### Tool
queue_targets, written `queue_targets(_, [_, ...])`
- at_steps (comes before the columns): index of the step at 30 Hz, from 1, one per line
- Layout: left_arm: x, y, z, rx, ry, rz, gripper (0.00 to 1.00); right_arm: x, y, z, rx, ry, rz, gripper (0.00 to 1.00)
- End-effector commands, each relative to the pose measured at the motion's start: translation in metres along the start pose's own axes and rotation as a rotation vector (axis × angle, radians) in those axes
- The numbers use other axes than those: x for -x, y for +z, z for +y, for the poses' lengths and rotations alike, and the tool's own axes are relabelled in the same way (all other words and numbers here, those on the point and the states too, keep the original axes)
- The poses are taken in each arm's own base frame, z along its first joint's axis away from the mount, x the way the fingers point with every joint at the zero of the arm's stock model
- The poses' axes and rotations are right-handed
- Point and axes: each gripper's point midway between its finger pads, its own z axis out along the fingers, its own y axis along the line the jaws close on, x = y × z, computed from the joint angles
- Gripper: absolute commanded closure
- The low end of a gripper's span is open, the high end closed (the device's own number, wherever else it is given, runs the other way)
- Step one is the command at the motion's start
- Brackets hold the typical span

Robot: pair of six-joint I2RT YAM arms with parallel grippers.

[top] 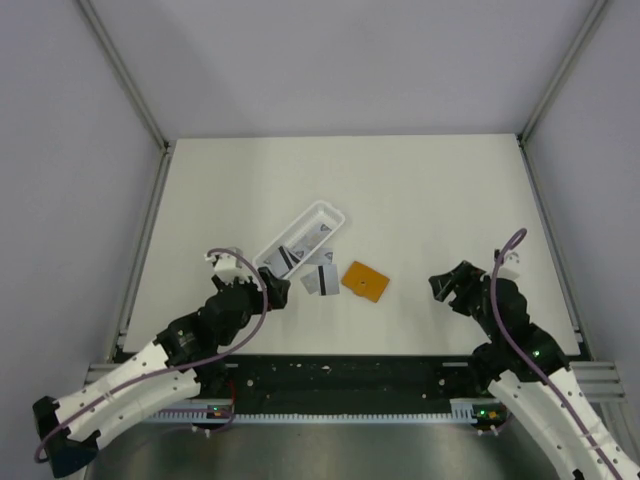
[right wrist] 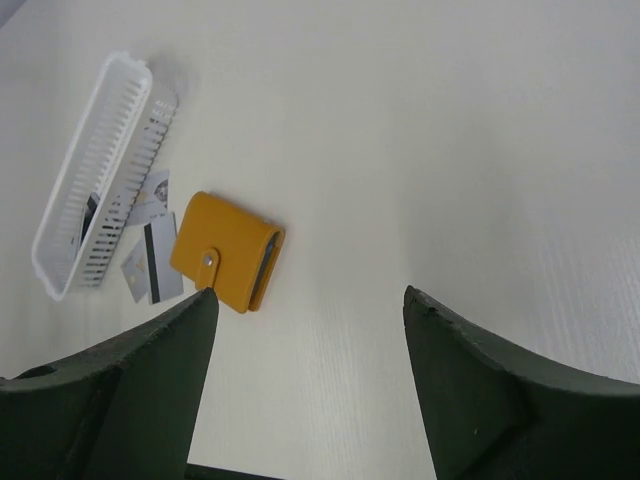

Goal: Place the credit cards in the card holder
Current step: Pick up the card holder from the center of the board.

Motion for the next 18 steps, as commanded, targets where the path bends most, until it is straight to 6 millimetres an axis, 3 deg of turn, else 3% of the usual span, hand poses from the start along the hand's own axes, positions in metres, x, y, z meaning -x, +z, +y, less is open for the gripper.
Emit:
queue_targets(1, [0.019, 0.000, -0.005, 0.019, -0.006, -0.052, 0.02, 0.009, -0.001, 0.004, 0.000, 0.000, -0.025, 0.25])
queue_targets(9, [0.029, -0.005, -0.012, -0.027, -0.015, -0.087, 0.01, 0.003, 0.006, 0.009, 0.015, -0.054, 0.019, 0.25])
queue_targets(18, [0.026, -0.006, -0.031, -0.134, 0.029, -0.068, 0.01, -0.038, 0.053, 0.030, 0.058, -0.284, 0.320, 0.25])
